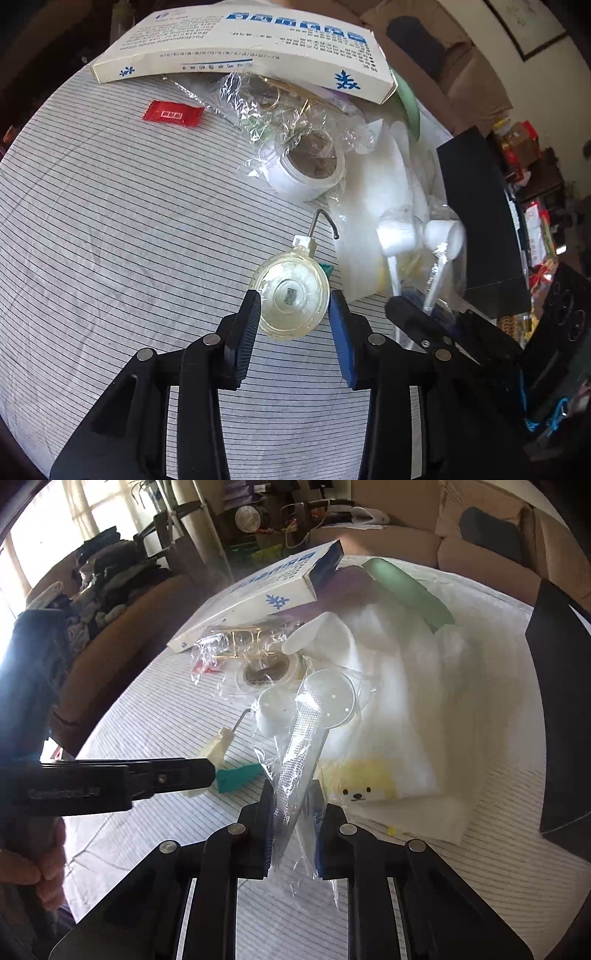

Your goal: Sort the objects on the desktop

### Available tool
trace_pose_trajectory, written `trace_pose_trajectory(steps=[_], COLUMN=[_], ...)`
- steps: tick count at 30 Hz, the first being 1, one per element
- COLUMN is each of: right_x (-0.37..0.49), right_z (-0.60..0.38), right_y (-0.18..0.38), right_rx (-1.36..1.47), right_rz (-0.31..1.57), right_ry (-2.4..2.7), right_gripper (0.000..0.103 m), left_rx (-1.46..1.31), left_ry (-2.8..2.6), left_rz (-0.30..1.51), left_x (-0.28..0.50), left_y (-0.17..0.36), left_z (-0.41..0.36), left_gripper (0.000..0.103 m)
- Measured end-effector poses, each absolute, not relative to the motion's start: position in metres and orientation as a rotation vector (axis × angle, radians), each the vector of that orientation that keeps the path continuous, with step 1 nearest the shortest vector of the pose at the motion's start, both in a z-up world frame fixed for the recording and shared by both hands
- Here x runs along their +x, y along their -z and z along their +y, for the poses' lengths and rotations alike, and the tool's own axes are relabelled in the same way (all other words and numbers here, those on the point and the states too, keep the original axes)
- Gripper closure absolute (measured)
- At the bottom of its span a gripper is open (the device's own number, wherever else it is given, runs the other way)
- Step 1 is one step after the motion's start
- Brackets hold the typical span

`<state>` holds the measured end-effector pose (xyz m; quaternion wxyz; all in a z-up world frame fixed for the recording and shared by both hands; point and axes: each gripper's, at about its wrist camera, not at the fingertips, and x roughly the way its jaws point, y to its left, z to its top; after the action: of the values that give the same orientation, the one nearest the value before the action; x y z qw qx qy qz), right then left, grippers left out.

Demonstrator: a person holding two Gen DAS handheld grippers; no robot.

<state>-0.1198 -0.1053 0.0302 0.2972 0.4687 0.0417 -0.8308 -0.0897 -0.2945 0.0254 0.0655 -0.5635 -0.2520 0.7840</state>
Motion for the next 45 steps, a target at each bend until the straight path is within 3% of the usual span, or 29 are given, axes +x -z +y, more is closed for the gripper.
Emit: trace_pose_trajectory(steps=[8, 11, 18, 20, 27, 29, 31, 33, 40, 45], right_x=[-0.101, -0.100, -0.088, -0.089, -0.089, -0.089, -0.088, -0.083, -0.066, -0.059], right_z=[-0.074, -0.070, -0.115, -0.120, -0.100, -0.093, -0.087, -0.081, -0.064, -0.056], right_y=[-0.042, -0.043, -0.047, -0.045, -0.058, -0.063, -0.066, -0.066, -0.058, -0.060], right_rx=[1.279, 1.284, 1.191, 1.194, 1.187, 1.204, 1.215, 1.220, 1.236, 1.230], right_rz=[-0.008, -0.003, 0.321, 0.297, 0.132, 0.142, 0.149, 0.148, 0.092, 0.051], right_ry=[2.203, 2.205, 2.155, 2.136, 2.144, 2.159, 2.165, 2.162, 2.144, 2.135], right_gripper=[0.088, 0.088, 0.087, 0.087, 0.087, 0.087, 0.087, 0.087, 0.087, 0.087], left_rx=[-1.685, -1.664, -1.595, -1.537, -1.476, -1.540, -1.595, -1.617, -1.626, -1.537], left_ry=[-2.390, -2.396, -2.394, -2.380, -2.390, -2.400, -2.413, -2.472, -2.590, -2.508], left_rz=[-0.699, -0.699, -0.812, -0.876, -0.847, -0.796, -0.720, -0.607, -0.239, -0.229], left_x=[-0.086, -0.082, -0.077, -0.076, -0.077, -0.082, -0.086, -0.085, -0.096, -0.106], left_y=[-0.026, -0.032, -0.043, -0.052, -0.068, -0.058, -0.047, -0.042, -0.027, -0.018], left_z=[-0.285, -0.288, -0.312, -0.321, -0.323, -0.319, -0.308, -0.297, -0.266, -0.261], left_gripper=[0.068, 0.075, 0.090, 0.090, 0.090, 0.085, 0.059, 0.049, 0.049, 0.051])
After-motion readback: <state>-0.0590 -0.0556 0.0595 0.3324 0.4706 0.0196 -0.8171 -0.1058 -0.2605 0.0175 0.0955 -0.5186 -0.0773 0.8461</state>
